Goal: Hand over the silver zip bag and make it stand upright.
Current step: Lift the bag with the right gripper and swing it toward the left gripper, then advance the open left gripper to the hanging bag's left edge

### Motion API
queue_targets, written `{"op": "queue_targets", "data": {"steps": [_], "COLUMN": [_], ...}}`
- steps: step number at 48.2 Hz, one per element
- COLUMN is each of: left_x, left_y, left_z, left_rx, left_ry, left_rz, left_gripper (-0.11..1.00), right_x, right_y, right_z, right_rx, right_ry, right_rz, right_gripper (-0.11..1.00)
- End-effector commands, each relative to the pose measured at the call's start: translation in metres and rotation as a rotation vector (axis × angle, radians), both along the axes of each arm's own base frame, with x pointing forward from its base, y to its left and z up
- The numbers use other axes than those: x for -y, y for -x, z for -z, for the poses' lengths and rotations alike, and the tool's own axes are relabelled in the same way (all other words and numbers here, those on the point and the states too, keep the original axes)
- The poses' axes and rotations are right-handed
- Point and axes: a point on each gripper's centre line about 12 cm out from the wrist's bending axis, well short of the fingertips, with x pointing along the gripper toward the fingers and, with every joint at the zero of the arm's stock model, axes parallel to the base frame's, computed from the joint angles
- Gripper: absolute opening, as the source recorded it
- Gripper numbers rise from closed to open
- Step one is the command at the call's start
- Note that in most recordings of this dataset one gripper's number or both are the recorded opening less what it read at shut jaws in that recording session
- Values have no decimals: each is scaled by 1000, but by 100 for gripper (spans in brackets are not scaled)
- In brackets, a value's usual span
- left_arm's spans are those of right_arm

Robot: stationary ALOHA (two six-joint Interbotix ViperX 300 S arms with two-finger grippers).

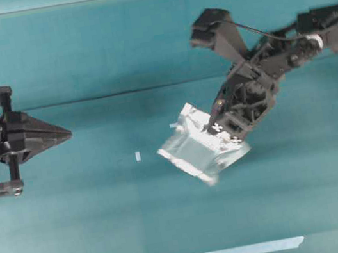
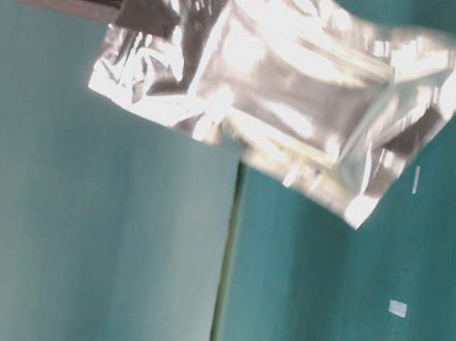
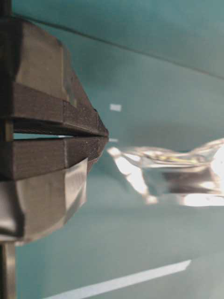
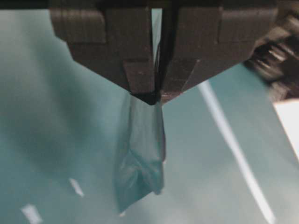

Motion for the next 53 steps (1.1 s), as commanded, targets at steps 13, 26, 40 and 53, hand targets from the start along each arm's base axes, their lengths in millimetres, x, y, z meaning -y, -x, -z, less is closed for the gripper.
{"op": "queue_targets", "data": {"steps": [13,26,40,53], "left_x": [-4,-5,-6,5], "left_y": [-17,-25,-34,-54], "left_z": [3,7,19,22], "left_rx": [30,73,93,119], "left_ry": [48,72,73,70], "left_rz": [-26,-32,-33,11], "left_gripper": [-1,-1,-1,-1], "right_x": [-11,-15,-16,-12], "right_y": [-30,-52,-57,-57], "right_z": [-29,-35,-32,-30], "right_rx": [-107,-119,-167,-177], "right_ry": [214,335,423,463], "right_rz": [-291,-417,-484,-498], "right_gripper": [2,2,2,2]}}
